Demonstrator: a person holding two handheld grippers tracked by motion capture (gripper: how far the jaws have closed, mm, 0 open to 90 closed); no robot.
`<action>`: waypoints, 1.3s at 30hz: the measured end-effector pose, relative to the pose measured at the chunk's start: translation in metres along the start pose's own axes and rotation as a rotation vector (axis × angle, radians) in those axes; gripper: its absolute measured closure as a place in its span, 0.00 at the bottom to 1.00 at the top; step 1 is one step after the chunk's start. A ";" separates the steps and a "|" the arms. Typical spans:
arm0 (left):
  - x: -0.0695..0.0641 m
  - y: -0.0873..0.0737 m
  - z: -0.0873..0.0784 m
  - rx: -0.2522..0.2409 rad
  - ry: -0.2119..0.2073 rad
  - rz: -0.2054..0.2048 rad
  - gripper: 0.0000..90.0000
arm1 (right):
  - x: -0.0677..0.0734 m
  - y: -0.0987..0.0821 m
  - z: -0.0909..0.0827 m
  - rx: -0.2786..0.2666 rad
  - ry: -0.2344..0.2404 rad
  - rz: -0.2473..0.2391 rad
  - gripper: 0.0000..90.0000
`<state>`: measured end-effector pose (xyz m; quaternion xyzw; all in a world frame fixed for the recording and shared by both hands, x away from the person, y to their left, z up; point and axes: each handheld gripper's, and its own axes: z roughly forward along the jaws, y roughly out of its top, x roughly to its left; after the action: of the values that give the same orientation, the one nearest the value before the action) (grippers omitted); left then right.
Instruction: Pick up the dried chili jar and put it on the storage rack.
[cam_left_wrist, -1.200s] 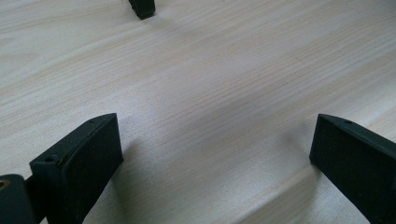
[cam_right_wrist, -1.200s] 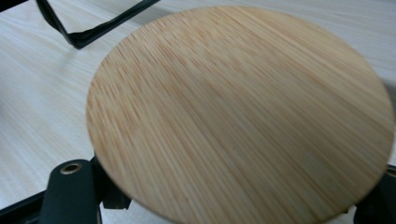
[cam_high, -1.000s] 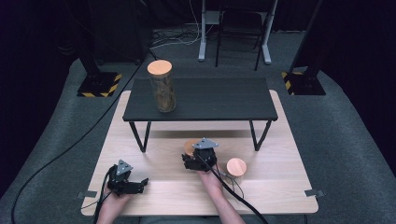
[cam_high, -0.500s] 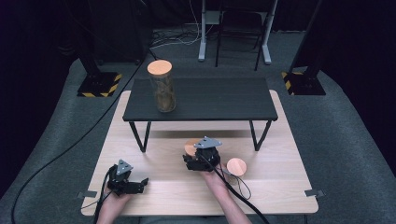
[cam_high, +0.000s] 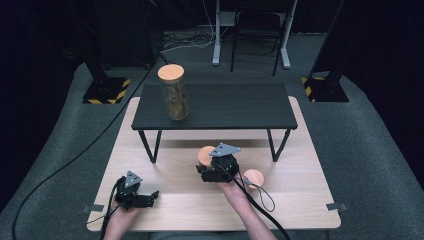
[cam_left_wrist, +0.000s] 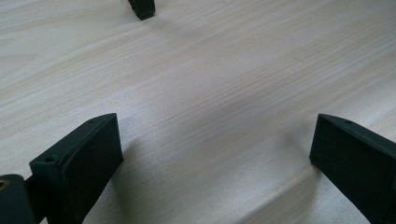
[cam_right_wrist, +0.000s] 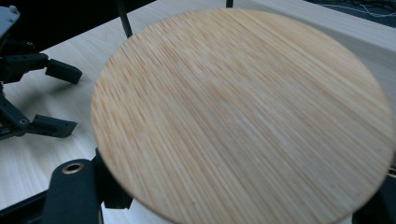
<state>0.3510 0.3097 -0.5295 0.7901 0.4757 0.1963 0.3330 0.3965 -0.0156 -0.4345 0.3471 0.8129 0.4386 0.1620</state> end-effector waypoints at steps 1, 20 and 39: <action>0.000 0.000 0.000 0.000 0.000 0.000 0.02 | 0.000 0.002 -0.002 0.003 0.003 -0.004 0.27; 0.000 0.000 0.000 0.000 0.000 0.001 0.02 | -0.008 0.028 -0.029 0.025 0.020 -0.046 0.27; 0.000 0.000 0.000 0.000 0.000 0.000 0.02 | -0.013 0.056 -0.049 0.010 0.025 -0.070 0.27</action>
<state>0.3512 0.3097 -0.5295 0.7902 0.4755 0.1962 0.3331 0.4014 -0.0338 -0.3615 0.3138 0.8287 0.4329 0.1653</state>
